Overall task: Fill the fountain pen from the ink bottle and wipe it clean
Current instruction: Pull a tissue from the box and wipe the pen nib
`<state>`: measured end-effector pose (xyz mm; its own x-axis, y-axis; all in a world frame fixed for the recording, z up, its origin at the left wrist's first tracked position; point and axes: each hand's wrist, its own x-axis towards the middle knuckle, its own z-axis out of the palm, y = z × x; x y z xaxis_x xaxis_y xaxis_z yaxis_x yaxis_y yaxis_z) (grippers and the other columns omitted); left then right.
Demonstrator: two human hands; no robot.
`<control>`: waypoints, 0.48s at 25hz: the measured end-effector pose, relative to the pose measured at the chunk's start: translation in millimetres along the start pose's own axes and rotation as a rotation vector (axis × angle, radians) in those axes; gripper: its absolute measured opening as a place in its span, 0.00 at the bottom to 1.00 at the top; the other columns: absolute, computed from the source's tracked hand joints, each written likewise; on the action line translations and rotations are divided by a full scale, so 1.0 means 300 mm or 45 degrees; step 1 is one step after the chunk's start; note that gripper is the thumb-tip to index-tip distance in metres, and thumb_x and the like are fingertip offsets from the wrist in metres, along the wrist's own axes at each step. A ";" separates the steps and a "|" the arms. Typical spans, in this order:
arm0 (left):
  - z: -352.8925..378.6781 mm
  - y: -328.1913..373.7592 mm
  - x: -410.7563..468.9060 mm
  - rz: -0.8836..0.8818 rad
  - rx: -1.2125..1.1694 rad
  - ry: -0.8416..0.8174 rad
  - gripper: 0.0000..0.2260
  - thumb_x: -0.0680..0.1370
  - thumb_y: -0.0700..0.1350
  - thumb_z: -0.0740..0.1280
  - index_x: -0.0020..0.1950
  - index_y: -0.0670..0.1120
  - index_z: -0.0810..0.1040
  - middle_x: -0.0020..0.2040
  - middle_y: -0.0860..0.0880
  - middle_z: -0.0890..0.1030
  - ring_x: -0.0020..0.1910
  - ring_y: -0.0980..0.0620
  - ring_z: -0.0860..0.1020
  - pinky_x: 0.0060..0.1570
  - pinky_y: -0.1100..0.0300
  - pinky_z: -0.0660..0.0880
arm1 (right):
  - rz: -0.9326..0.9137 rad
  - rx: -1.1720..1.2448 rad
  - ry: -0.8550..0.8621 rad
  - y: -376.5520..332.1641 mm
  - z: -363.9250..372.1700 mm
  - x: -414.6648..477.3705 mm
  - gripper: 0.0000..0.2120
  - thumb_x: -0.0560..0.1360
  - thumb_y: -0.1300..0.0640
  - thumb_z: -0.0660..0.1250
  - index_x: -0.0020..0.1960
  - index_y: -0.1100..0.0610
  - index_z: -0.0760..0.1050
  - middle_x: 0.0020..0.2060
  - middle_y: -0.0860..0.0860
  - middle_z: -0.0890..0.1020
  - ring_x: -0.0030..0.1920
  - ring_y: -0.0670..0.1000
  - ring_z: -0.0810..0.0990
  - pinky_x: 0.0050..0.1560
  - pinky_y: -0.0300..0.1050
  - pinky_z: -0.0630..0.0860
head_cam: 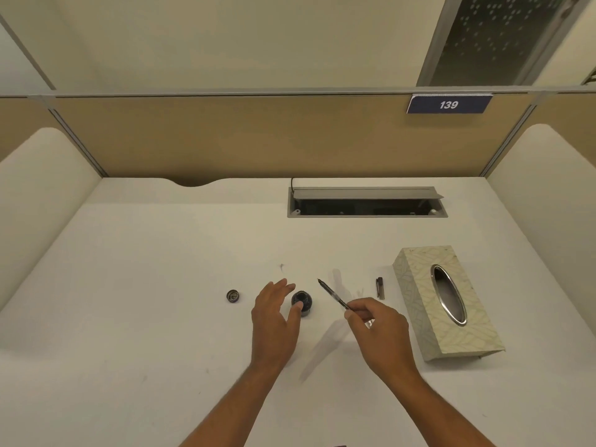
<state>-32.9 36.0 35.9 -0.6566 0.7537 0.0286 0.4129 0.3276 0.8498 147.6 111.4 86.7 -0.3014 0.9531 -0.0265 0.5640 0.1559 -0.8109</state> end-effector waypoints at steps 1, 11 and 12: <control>0.015 0.017 0.001 0.023 0.005 -0.006 0.15 0.82 0.38 0.74 0.69 0.46 0.83 0.74 0.47 0.80 0.80 0.43 0.71 0.80 0.44 0.66 | -0.002 0.047 0.039 0.005 -0.020 -0.004 0.07 0.76 0.56 0.74 0.46 0.44 0.83 0.37 0.36 0.85 0.45 0.36 0.83 0.49 0.40 0.79; 0.312 0.276 0.026 0.332 0.124 -0.230 0.16 0.82 0.42 0.74 0.70 0.48 0.83 0.76 0.48 0.79 0.82 0.43 0.68 0.80 0.49 0.60 | 0.182 0.453 0.262 0.138 -0.307 -0.009 0.04 0.76 0.55 0.73 0.47 0.45 0.85 0.40 0.38 0.88 0.45 0.38 0.84 0.42 0.35 0.74; 0.353 0.307 0.026 0.363 0.143 -0.260 0.16 0.82 0.43 0.74 0.70 0.49 0.83 0.77 0.48 0.78 0.83 0.43 0.68 0.80 0.48 0.60 | 0.209 0.499 0.275 0.159 -0.342 -0.008 0.05 0.77 0.55 0.72 0.48 0.46 0.85 0.41 0.38 0.88 0.45 0.39 0.84 0.41 0.35 0.75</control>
<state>67.0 132.4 58.8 -0.3701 0.9183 0.1406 0.6352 0.1397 0.7596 253.9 143.1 108.1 -0.0422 0.9955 -0.0844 0.2457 -0.0716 -0.9667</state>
